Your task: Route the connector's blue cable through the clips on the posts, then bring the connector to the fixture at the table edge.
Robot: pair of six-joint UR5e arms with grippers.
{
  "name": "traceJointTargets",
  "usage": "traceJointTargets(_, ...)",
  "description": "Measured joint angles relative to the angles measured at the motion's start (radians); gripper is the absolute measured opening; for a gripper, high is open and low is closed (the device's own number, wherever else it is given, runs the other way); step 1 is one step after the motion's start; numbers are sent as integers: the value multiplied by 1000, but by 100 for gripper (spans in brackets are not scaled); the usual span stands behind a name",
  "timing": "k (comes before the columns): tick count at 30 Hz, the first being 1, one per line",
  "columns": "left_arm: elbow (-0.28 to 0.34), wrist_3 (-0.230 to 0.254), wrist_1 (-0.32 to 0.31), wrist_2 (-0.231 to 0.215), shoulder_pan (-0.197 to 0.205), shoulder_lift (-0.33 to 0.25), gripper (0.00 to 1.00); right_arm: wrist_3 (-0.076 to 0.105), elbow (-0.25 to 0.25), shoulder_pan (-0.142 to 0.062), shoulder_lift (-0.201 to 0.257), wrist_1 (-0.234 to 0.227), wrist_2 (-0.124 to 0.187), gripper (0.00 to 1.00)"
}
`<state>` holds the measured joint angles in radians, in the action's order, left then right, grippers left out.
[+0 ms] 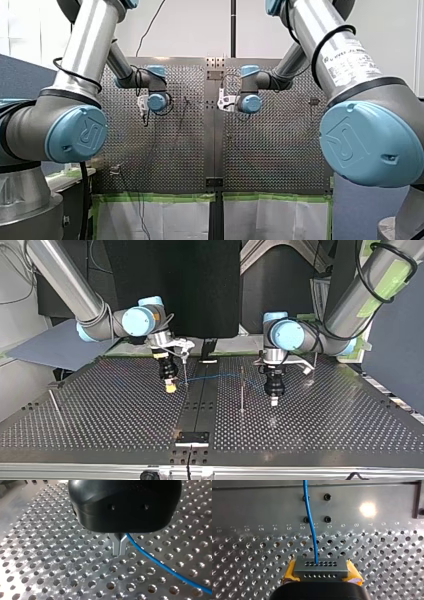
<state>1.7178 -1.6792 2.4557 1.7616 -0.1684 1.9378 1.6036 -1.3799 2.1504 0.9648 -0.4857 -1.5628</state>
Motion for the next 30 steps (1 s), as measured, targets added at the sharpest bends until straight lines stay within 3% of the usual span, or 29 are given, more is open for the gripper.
traceJointTargets(16, -3, 0, 8, -5, 1, 0, 0, 7, 129, -9, -66, 60, 33, 2)
traceJointTargets(23, -3, 1, 6, -9, 2, 0, 0, 7, 150, -10, -75, 73, 40, 2)
traceJointTargets(25, -3, 1, 3, -17, 3, 0, 22, 7, 151, -10, -75, 73, 41, 2)
traceJointTargets(30, -3, 4, 2, -40, 4, 0, 33, 5, 152, -10, -75, 76, 43, 2)
